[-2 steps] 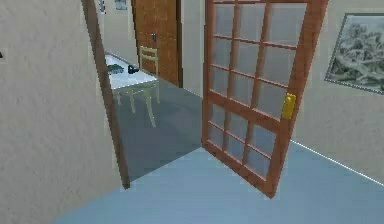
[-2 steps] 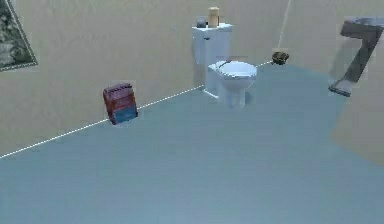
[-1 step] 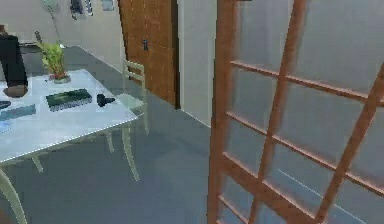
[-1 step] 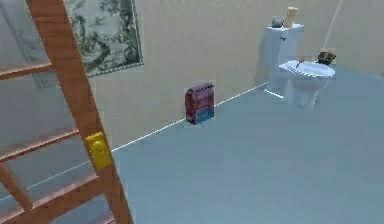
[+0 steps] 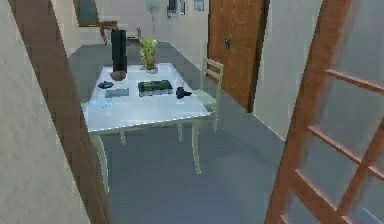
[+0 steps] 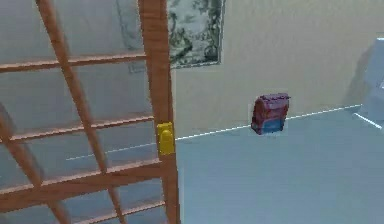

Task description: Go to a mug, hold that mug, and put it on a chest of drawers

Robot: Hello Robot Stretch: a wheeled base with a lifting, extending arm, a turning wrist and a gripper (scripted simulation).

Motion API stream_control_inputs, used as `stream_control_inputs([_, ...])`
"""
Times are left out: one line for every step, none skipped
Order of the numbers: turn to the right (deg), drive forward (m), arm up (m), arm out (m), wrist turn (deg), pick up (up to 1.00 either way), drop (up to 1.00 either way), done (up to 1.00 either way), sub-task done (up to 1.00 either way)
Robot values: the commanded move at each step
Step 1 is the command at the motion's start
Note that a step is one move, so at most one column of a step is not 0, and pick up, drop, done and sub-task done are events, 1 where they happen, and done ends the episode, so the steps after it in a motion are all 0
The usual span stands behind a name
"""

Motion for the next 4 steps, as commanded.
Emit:
stream_control_inputs([0.0, 0.60, 0.00, 0.00, 0.0, 0.00, 0.00, 0.00, 0.00])
stream_control_inputs([-12.0, 0.00, 0.00, 0.00, 0.0, 0.00, 0.00, 0.00, 0.00])
stream_control_inputs([0.0, 0.15, 0.00, 0.00, 0.0, 0.00, 0.00, 0.00, 0.00])
stream_control_inputs([-36.0, 0.00, 0.00, 0.00, 0.0, 0.00, 0.00, 0.00, 0.00])
